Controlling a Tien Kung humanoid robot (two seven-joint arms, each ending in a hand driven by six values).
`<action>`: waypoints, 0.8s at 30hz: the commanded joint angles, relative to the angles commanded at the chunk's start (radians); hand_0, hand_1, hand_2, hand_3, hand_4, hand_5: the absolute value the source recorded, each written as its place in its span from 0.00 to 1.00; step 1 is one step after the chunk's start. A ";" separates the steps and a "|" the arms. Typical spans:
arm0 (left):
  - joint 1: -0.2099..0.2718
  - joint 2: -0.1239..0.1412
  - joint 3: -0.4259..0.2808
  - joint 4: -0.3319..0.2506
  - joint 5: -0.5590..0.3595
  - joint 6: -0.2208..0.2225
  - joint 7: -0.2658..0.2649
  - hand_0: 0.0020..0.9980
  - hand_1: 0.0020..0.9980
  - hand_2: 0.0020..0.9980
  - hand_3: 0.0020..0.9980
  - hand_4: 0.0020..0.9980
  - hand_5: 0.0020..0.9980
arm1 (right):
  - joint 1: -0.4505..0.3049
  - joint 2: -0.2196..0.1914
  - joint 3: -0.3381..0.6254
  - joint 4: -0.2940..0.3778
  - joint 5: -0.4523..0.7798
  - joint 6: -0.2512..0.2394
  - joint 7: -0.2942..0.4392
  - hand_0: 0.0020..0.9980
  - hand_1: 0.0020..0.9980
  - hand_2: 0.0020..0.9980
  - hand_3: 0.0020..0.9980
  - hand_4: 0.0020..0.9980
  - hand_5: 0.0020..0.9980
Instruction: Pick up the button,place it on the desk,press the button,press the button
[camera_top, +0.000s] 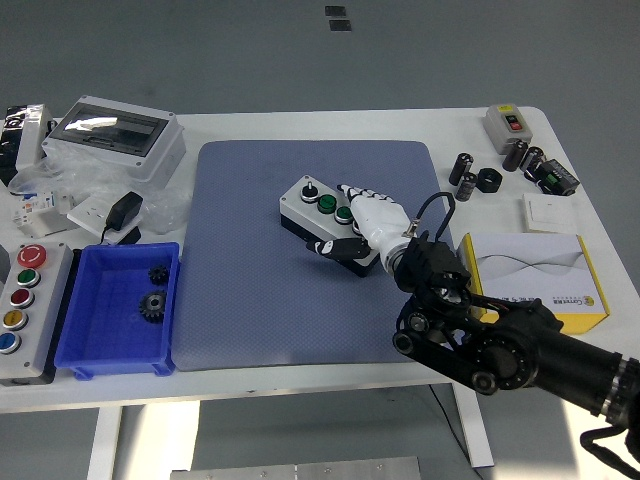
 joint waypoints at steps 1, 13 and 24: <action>0.000 0.000 0.000 0.000 0.000 0.000 0.000 0.63 0.60 0.54 0.59 0.67 0.13 | 0.000 0.000 -0.001 -0.001 0.000 -0.001 0.000 0.96 1.00 1.00 1.00 1.00 0.65; -0.003 -0.001 0.004 0.000 -0.004 -0.004 -0.009 0.63 0.60 0.54 0.59 0.67 0.12 | 0.003 0.010 -0.042 -0.033 0.002 -0.036 -0.008 0.81 0.95 1.00 1.00 1.00 0.62; -0.005 -0.001 0.012 0.000 -0.013 -0.008 -0.024 0.63 0.60 0.54 0.59 0.66 0.12 | 0.003 0.017 -0.067 -0.070 -0.019 -0.088 -0.022 0.19 0.50 0.78 1.00 0.91 0.35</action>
